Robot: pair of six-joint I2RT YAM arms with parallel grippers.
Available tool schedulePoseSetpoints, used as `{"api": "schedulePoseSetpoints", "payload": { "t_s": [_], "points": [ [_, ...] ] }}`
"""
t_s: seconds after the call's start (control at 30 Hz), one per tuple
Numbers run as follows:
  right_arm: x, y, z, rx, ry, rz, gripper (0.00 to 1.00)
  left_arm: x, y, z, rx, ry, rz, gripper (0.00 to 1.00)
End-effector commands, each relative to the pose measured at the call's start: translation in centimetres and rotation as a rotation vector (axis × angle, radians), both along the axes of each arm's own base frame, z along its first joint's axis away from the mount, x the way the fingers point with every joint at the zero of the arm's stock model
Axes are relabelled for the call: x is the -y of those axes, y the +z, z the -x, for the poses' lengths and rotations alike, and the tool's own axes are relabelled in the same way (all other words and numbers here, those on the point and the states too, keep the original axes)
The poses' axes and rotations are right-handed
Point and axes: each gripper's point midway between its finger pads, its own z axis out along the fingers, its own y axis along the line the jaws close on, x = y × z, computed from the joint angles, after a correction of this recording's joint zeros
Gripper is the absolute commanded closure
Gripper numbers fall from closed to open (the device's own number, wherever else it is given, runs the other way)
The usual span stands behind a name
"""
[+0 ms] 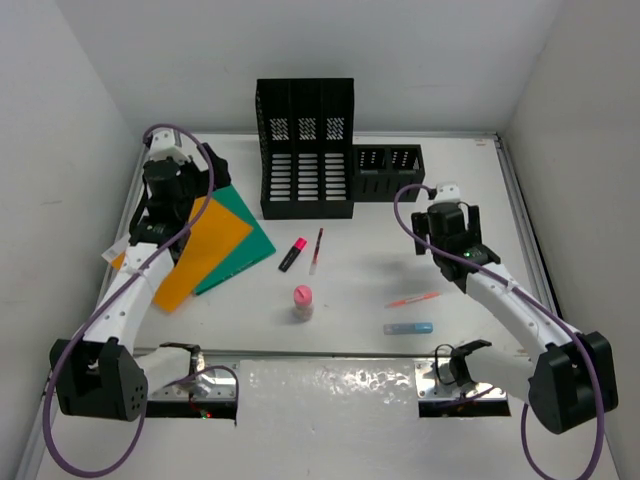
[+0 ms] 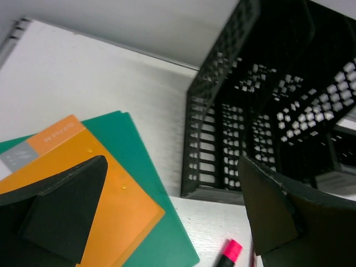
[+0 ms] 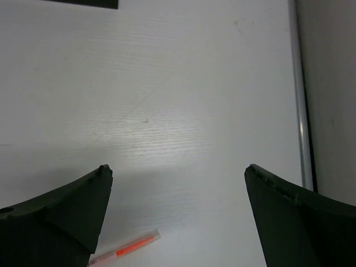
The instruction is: Organize the desk
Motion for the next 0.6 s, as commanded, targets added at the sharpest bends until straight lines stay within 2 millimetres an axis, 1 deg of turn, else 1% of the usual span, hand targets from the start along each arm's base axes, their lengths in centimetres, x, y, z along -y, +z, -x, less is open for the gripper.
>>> {"api": "schedulePoseSetpoints", "payload": {
  "t_s": [0.0, 0.03, 0.07, 0.1, 0.13, 0.17, 0.2, 0.23, 0.27, 0.3, 0.33, 0.37, 0.4, 0.43, 0.47, 0.5, 0.53, 0.57],
  "points": [
    [-1.4, -0.1, 0.5, -0.029, 0.055, -0.071, 0.01, 3.2, 3.6, 0.7, 0.087, -0.162, 0.052, 0.0],
    [-2.1, -0.1, 0.4, -0.035, 0.089, -0.095, 0.01, 3.8, 3.9, 0.8, 0.104, -0.192, 0.069, 0.0],
    [-2.9, 0.2, 0.3, -0.033, 0.125, -0.123, 0.03, 4.7, 4.3, 1.1, 0.115, -0.223, 0.126, 0.0],
    [-4.5, 0.1, 0.5, -0.056, 0.194, -0.178, 0.05, 4.9, 4.1, 1.1, 0.112, -0.224, 0.163, 0.0],
    [-5.5, 0.4, 0.5, -0.065, 0.24, -0.211, 0.07, 5.5, 3.5, 0.9, 0.082, -0.237, 0.217, 0.0],
    [-6.7, 1.5, 0.3, -0.052, 0.292, -0.251, 0.11, 6.6, 3.3, 1.2, 0.059, -0.286, 0.242, 0.0],
    [-8.6, 1.7, 0.9, -0.085, 0.377, -0.318, 0.12, 7.0, 2.4, 1.4, 0.031, -0.286, 0.257, 0.0],
    [-9.7, 2.9, 0.8, -0.076, 0.421, -0.349, 0.13, 7.6, 2.0, 1.8, 0.025, -0.281, 0.249, 0.0],
    [-10.7, 3.2, 1.5, -0.108, 0.47, -0.369, 0.13, 7.7, -0.1, 2.4, -0.034, -0.264, 0.236, 0.0],
    [-10.7, 3.6, 1.5, -0.112, 0.47, -0.369, 0.13, 7.6, -1.7, 2.9, -0.093, -0.239, 0.227, 0.0],
    [-11.8, 3.9, 2.0, -0.13, 0.525, -0.37, 0.13, 7.9, -2.9, 3.4, -0.138, -0.233, 0.228, 0.0],
    [-12.3, 4.8, 2.2, -0.144, 0.548, -0.36, 0.15, 8.1, -5.0, 4.2, -0.2, -0.237, 0.228, 0.0],
    [-12.8, 5.1, 2.3, -0.151, 0.569, -0.347, 0.15, 8.4, -6.6, 5.3, -0.261, -0.248, 0.228, 0.0],
    [-14.2, 5.5, 2.7, -0.156, 0.623, -0.318, 0.15, 9.1, -7.2, 6.3, -0.277, -0.277, 0.23, 0.0],
    [-15.1, 6.7, 2.5, -0.136, 0.652, -0.306, 0.15, 9.6, -7.8, 7.2, -0.295, -0.301, 0.237, 0.0],
    [-17.2, 6.6, 3.2, -0.15, 0.716, -0.297, 0.14, 9.6, -9.3, 8.2, -0.332, -0.297, 0.233, 0.0],
    [-18.4, 6.9, 3.3, -0.148, 0.748, -0.298, 0.15, 9.3, -8.7, 8.8, -0.312, -0.296, 0.222, 0.0],
    [-19.7, 7.6, 3.2, -0.126, 0.778, -0.308, 0.15, 9.2, -8.5, 9.2, -0.308, -0.3, 0.217, 0.0]
  ]
}}
